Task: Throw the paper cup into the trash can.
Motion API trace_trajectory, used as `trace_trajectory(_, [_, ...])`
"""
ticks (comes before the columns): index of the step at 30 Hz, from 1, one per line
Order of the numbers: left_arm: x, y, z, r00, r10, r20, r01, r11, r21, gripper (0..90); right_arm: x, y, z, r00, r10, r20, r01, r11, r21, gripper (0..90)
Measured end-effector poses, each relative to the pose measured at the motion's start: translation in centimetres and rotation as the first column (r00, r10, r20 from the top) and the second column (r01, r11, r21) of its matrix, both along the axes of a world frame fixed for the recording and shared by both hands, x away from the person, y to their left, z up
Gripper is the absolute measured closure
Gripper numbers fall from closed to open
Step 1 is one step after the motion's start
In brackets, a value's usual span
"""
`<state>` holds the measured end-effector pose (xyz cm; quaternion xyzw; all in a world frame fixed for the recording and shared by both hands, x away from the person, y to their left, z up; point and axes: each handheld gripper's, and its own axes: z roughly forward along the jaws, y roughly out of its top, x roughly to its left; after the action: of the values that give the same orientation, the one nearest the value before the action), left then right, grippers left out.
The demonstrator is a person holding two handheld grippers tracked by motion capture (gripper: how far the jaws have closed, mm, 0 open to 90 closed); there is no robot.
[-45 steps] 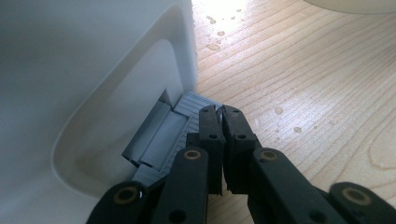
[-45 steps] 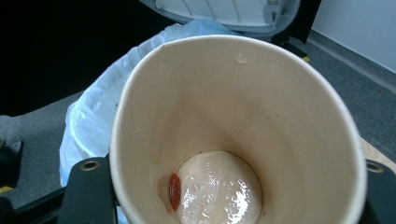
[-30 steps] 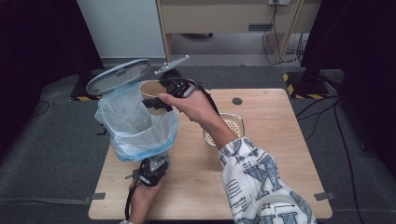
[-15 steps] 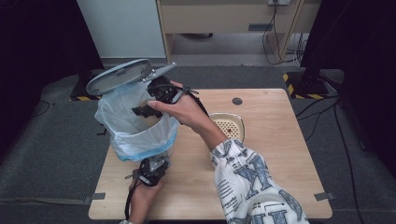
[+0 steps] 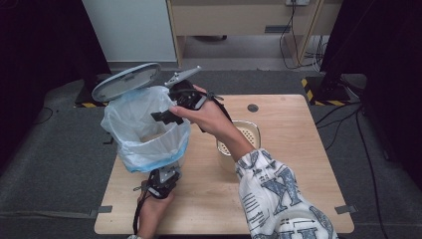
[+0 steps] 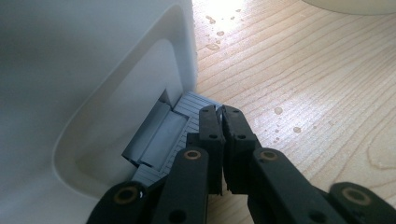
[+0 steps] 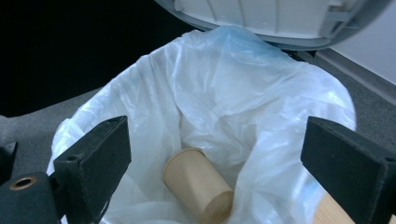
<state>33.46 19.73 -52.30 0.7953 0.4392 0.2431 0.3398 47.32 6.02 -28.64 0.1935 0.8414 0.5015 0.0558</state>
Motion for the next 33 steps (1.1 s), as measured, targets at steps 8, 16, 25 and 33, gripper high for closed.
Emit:
trace_trajectory(8, [0.0,0.0,0.0,1.0,0.0,-0.001,0.0,1.0,0.001,86.5,0.3,-1.3,-0.4,0.9988,-0.049,0.005,0.05,0.999,-0.02,8.9])
trace_trajectory(16, [0.0,0.0,0.0,1.0,0.0,-0.001,0.0,1.0,-0.001,86.4,0.3,-3.2,-0.6,0.9974,-0.071,0.009,0.071,0.997,-0.005,8.4])
trace_trajectory(25, [0.0,0.0,0.0,1.0,-0.001,-0.001,0.001,1.0,0.001,86.4,0.5,-5.4,-0.4,0.995,-0.1,0.01,0.099,0.995,0.01,8.3])
trace_trajectory(33, [0.0,0.0,0.0,1.0,-0.001,-0.002,0.001,1.0,-0.001,86.4,0.6,-7.1,-0.5,0.9928,-0.119,0.008,0.119,0.993,0.016,8.3])
